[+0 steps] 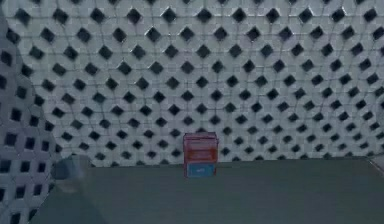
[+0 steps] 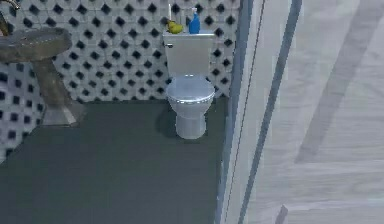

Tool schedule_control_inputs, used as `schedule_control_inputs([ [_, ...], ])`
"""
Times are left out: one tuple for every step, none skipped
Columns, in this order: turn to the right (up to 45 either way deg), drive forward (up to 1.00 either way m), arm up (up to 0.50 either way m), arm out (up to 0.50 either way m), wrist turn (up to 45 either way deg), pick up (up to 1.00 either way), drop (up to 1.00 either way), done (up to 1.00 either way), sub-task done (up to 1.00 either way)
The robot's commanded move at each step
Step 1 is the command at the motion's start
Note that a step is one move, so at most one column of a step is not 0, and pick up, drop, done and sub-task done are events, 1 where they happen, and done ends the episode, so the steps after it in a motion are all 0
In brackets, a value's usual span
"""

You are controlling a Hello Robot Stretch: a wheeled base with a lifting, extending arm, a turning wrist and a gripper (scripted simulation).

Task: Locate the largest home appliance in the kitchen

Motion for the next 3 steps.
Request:
schedule_control_inputs([
  [45.0,0.00,0.00,0.00,0.0,0.00,0.00,0.00,0.00],
  [3.0,0.00,0.00,0.00,0.0,0.00,0.00,0.00,0.00],
  [0.0,0.30,0.00,0.00,0.0,0.00,0.00,0.00,0.00],
])
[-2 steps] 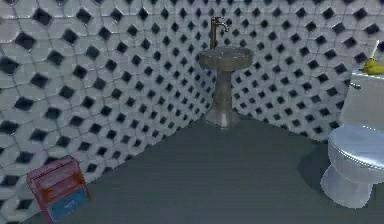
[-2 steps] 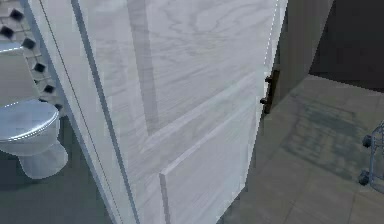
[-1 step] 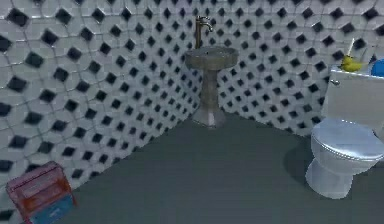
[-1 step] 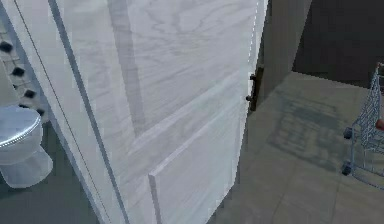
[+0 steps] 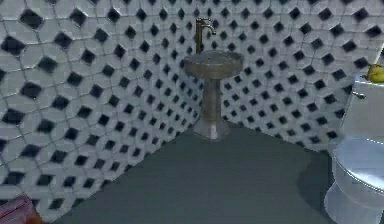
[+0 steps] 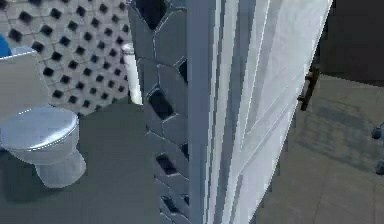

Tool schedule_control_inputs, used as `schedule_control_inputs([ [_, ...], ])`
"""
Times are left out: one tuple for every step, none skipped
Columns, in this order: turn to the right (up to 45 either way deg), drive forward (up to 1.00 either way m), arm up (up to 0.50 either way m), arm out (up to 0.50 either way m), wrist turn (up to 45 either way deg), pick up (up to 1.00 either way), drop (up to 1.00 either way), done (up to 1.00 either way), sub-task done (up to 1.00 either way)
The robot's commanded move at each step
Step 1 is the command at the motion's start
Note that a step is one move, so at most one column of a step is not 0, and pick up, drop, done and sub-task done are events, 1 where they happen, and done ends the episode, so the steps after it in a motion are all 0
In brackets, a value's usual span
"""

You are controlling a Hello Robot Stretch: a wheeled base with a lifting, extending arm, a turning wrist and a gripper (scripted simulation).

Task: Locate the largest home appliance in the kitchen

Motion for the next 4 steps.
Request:
schedule_control_inputs([
  [36.0,0.00,0.00,0.00,0.0,0.00,0.00,0.00,0.00],
  [0.0,0.40,0.00,0.00,0.0,0.00,0.00,0.00,0.00],
  [36.0,0.00,0.00,0.00,0.0,0.00,0.00,0.00,0.00],
  [0.0,0.50,0.00,0.00,0.0,0.00,0.00,0.00,0.00],
])
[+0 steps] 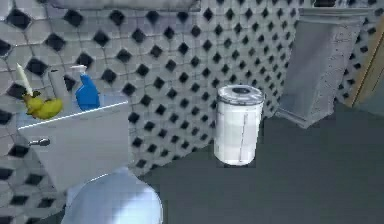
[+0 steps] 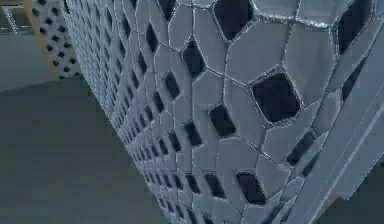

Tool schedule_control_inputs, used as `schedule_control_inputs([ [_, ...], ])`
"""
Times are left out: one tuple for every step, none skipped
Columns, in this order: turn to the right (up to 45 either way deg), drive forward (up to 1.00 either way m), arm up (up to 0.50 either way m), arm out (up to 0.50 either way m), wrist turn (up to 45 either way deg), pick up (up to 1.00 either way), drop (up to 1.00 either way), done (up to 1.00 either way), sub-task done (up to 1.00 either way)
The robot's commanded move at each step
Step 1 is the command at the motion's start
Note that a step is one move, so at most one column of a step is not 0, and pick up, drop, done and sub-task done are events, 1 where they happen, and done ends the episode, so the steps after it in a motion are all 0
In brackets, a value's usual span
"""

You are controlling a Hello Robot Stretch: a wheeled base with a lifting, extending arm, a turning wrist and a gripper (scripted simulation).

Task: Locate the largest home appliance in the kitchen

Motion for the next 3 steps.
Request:
schedule_control_inputs([
  [45.0,0.00,0.00,0.00,0.0,0.00,0.00,0.00,0.00],
  [3.0,0.00,0.00,0.00,0.0,0.00,0.00,0.00,0.00],
  [0.0,1.00,0.00,0.00,0.0,0.00,0.00,0.00,0.00],
])
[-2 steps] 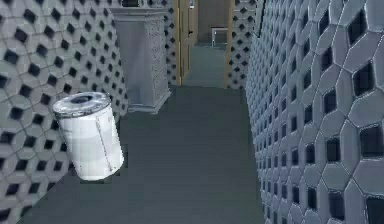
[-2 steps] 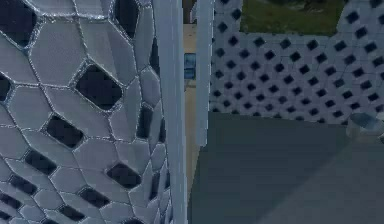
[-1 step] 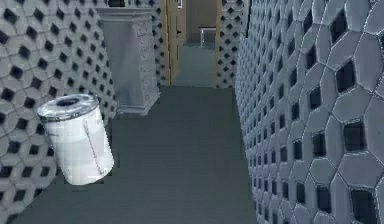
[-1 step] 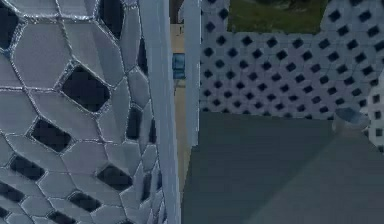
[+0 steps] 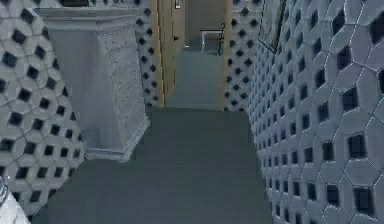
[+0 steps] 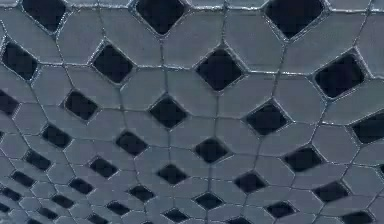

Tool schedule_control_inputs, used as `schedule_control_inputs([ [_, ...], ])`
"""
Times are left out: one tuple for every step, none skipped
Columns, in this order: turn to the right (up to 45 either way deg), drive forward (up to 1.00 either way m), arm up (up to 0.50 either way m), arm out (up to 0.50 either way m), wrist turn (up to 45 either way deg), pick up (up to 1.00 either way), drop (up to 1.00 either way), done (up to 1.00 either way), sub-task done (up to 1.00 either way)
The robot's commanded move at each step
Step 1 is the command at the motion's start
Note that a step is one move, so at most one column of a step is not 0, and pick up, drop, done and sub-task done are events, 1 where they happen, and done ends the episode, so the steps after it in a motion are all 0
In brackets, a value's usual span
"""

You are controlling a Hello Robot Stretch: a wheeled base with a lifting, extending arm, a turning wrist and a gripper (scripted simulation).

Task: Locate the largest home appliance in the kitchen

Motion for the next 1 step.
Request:
schedule_control_inputs([
  [0.0,1.00,0.00,0.00,0.0,0.00,0.00,0.00,0.00],
])
